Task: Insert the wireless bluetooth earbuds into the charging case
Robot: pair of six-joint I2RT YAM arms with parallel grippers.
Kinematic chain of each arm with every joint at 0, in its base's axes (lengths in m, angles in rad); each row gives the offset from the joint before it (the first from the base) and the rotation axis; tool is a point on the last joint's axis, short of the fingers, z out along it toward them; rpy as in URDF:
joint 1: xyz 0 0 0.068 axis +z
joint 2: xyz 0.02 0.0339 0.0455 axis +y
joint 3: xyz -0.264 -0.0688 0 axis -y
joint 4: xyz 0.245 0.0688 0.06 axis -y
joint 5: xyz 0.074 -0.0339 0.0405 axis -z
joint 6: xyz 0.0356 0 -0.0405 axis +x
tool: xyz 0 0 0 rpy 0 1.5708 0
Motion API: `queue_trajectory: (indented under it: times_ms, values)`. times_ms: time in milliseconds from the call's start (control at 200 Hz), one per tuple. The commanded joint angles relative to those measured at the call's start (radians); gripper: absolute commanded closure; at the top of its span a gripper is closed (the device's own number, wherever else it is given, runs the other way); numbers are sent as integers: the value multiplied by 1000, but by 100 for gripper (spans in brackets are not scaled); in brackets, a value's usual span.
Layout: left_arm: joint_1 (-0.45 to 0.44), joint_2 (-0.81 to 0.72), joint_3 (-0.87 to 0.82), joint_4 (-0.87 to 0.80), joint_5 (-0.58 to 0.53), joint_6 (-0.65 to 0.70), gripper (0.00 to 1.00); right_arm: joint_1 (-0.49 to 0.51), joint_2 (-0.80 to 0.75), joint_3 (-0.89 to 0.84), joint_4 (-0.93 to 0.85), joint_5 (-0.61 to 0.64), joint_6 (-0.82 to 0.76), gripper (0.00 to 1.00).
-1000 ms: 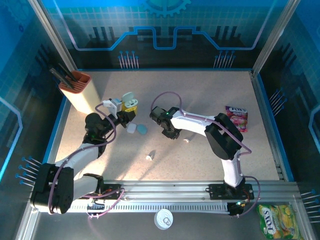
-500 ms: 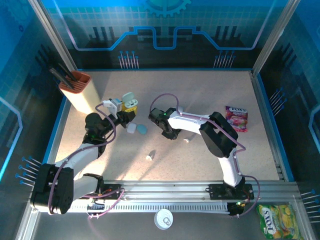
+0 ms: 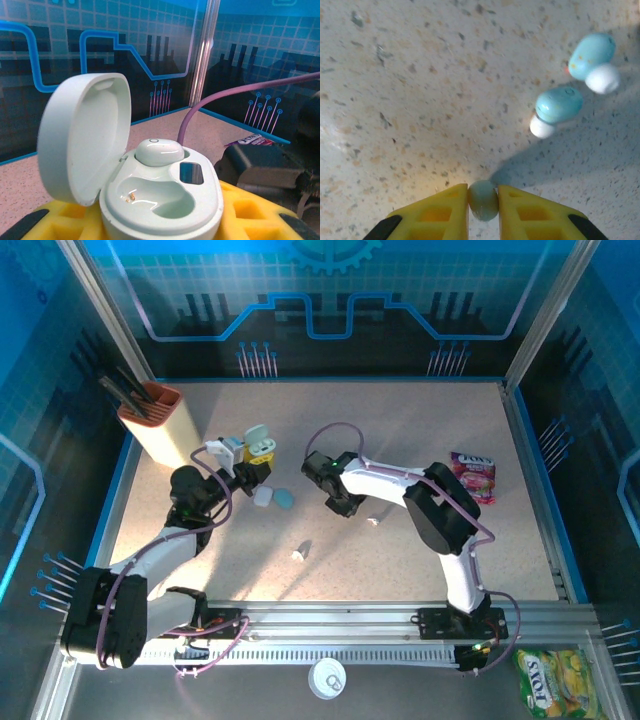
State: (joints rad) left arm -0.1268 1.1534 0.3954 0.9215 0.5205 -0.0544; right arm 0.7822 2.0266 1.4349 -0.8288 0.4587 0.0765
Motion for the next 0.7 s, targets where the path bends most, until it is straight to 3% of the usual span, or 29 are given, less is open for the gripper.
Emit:
queue_trajectory:
  times_ms: [0, 255, 695]
  values:
    - [10, 16, -4, 32, 32, -8, 64, -37, -99, -40, 29, -106, 63, 80]
    - [-7, 70, 4, 83, 51, -28, 65, -109, -218, -173, 128, -299, 160, 79]
    - [-154, 265, 45, 283, 38, 13, 65, -251, -523, -391, 353, -634, 323, 79]
